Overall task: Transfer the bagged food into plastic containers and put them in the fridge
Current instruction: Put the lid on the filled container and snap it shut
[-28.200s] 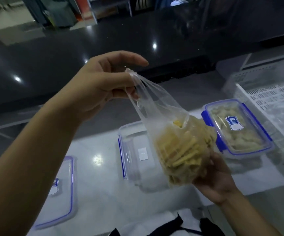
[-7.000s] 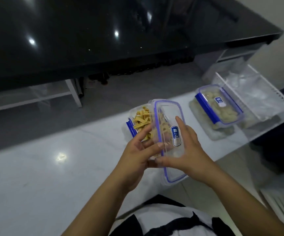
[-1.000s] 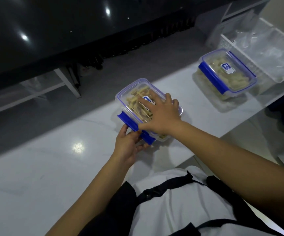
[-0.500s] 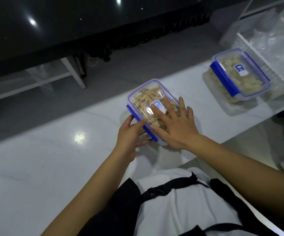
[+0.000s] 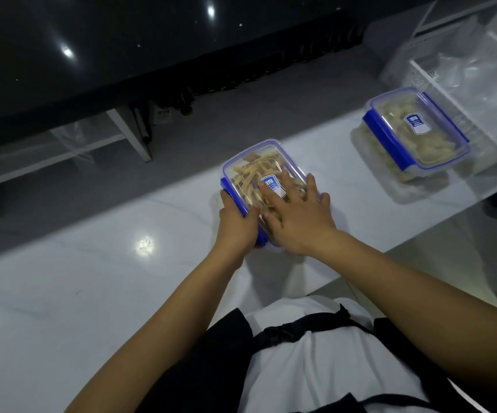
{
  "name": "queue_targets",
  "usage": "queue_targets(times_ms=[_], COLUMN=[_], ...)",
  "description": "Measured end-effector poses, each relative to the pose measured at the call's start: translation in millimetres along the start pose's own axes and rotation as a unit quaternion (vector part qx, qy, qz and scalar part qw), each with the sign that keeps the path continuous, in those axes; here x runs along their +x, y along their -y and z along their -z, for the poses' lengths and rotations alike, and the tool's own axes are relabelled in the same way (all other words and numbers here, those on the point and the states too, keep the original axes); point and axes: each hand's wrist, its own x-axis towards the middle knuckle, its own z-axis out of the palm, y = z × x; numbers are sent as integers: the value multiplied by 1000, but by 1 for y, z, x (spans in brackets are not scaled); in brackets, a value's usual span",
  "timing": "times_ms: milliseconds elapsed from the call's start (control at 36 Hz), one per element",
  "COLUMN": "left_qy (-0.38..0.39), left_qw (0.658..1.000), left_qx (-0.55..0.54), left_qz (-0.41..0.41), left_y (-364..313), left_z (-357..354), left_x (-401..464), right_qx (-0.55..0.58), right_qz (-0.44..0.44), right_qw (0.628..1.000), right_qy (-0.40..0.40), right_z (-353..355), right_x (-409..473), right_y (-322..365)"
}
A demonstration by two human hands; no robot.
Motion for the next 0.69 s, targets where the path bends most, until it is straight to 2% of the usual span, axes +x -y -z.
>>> queue_targets(times_ms=[56, 83, 167, 222, 278, 333, 389, 500, 694], left_qy=[15, 22, 53, 68, 74, 77, 74, 61, 48], left_qw=[1000, 1000, 998, 996, 995, 994, 994, 995, 996], left_qx=[-3, 3, 36, 53, 61, 63, 62, 54, 46], left_qz=[7, 9, 15, 24, 37, 43, 46, 52, 60], left_y=[-1, -2, -3, -3, -3, -2, -1, 1, 0], left_z=[6, 11, 28, 38, 44, 46, 46, 45, 46], left_x=[1, 1, 4, 5, 6, 7, 7, 7, 7], right_qx=[25, 72, 291, 402, 474, 523, 551, 571, 541], right_qz=[9, 9, -30, -89, -152, -180, -188, -199, -185], right_qw=[1000, 997, 952, 910, 866, 820, 791, 772, 811], right_qy=[-1, -25, -88, -40, 56, 145, 187, 197, 126], right_z=[14, 22, 43, 53, 57, 54, 49, 44, 42], right_x=[0, 1, 9, 19, 27, 35, 39, 40, 37], right_y=[-6, -10, -29, -44, -55, -63, -69, -74, -69])
